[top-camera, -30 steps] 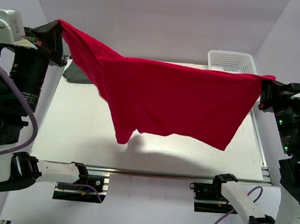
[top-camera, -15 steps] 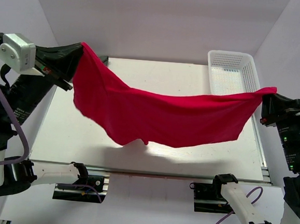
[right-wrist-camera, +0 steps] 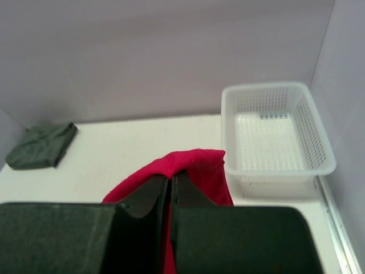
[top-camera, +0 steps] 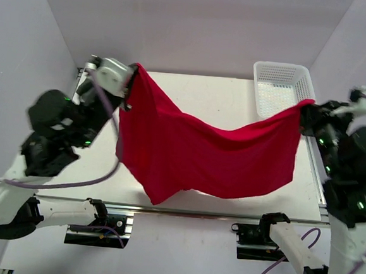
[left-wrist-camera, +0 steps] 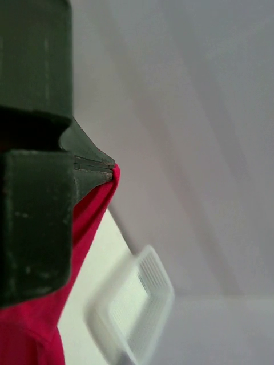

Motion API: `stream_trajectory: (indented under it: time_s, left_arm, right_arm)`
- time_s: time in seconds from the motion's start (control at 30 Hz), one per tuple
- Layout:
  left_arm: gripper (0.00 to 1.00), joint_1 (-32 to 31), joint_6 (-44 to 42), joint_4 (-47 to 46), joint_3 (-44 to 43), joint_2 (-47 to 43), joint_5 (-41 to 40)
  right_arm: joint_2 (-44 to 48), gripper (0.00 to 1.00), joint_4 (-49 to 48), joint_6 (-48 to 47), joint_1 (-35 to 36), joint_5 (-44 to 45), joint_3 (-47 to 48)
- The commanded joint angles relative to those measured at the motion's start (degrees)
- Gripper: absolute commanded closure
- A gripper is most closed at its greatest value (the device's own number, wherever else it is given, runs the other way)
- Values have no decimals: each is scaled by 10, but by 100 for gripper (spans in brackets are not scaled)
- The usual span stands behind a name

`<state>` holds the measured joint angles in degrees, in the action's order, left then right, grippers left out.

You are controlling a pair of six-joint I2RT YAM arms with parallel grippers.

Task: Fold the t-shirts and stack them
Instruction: Flatten out the tshirt

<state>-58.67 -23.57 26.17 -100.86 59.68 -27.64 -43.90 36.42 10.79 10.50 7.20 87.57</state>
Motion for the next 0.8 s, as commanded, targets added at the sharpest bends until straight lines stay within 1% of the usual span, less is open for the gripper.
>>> stream_trajectory:
  time_s: [0.0, 0.03, 0.1, 0.13, 0.2, 0.27, 0.3, 0.33, 0.37, 0.4, 0.5, 0.57, 0.63, 0.67, 0.7, 0.77]
  left_arm:
    - [100, 2, -128, -182, 88, -11, -94]
    - [100, 2, -169, -197, 99, -11, -101]
    - [100, 2, -208, -203, 94, -5, -102]
    - [100, 2, -208, -210, 94, 0, -102]
    - [100, 2, -255, -225, 94, 0, -95]
    - [100, 2, -299, -233, 76, 0, -121]
    - [100, 2, -318, -247, 87, 0, -129]
    - [100, 2, -339, -290, 102, -12, -149]
    - [100, 2, -372, -314, 122, -40, -149]
    - [100, 2, -380, -328, 155, -59, -149]
    - [100, 8, -375, -322, 182, -133, -134]
    - [100, 8, -341, -296, 175, -159, -127]
    - [100, 8, -304, -249, 129, -166, -98]
    - [100, 8, -287, -205, 112, -166, -89]
    - [100, 8, -255, -184, 83, -166, -68]
    - [100, 8, -229, -140, 59, -143, -53]
  right_arm:
    - [-34, 100, -82, 11, -2, 16, -50]
    - [-37, 100, -86, 13, -2, 10, -56]
    - [-50, 100, -93, 13, -4, 13, -65]
    - [-50, 100, -93, 11, -2, 13, -68]
    - [-56, 100, -91, 6, -2, 19, -69]
    - [-58, 100, -87, 7, -2, 29, -73]
    - [-56, 100, -89, 9, -2, 33, -82]
    - [-54, 100, -92, 11, -3, 29, -85]
    - [-54, 100, -95, 10, -3, 27, -87]
    - [-55, 100, -95, 9, 0, 26, -86]
    - [-62, 100, -89, 13, -2, 21, -78]
    - [-67, 100, -91, 18, -2, 13, -67]
    - [-70, 100, -93, 16, 0, -10, -59]
    - [-71, 100, -94, 15, -2, -14, -46]
    - [-72, 100, -95, 18, -2, -30, -39]
    - [-70, 100, -93, 18, -2, -40, -5]
